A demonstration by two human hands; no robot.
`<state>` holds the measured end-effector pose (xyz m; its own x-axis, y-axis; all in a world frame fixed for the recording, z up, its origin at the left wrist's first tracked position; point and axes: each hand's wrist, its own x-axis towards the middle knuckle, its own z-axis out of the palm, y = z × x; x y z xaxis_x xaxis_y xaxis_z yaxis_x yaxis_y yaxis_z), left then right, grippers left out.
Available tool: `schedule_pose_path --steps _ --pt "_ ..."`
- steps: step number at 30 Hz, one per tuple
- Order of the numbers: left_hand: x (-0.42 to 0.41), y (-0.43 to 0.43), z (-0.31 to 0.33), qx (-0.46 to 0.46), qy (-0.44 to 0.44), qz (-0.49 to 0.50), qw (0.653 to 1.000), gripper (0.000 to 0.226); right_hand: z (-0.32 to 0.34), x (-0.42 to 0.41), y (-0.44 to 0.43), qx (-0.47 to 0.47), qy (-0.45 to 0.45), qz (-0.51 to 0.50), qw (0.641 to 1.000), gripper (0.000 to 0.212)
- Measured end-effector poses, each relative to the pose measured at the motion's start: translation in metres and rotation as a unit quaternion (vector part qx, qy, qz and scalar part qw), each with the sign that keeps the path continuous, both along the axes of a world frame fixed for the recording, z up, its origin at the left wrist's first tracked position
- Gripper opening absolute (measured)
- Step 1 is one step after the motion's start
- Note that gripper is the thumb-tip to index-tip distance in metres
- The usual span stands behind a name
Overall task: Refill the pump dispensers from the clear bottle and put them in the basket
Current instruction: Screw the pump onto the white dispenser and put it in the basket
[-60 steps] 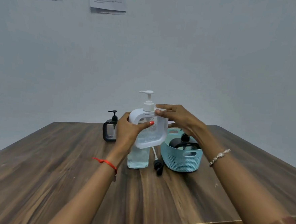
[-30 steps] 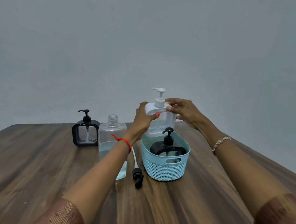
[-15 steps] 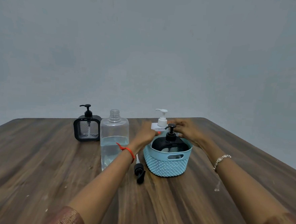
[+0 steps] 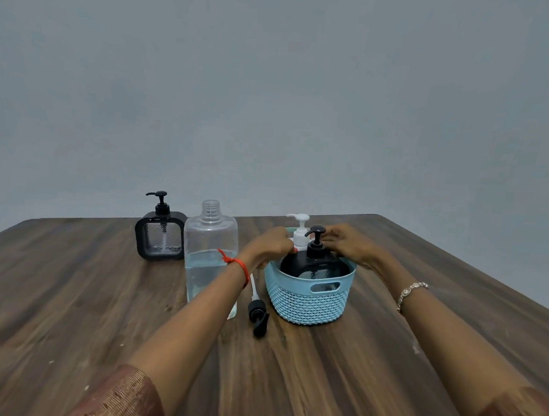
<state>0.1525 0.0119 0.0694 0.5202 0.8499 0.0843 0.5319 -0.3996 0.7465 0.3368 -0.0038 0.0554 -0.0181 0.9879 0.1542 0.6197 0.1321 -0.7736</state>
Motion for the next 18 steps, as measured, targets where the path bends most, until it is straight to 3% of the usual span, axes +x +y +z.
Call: schedule_pose_path --steps 11,14,18 --pt "-0.005 -0.021 0.008 0.067 0.085 -0.02 0.994 0.037 0.009 -0.004 -0.009 -0.026 -0.06 -0.016 0.998 0.017" --pt "-0.008 -0.03 0.01 0.083 0.104 -0.014 0.991 0.043 0.016 -0.008 -0.016 -0.026 -0.036 -0.052 0.998 0.018" --pt "-0.021 -0.042 0.026 0.096 0.094 -0.003 0.991 0.039 0.037 -0.024 -0.023 0.155 0.023 -0.18 0.971 0.026"
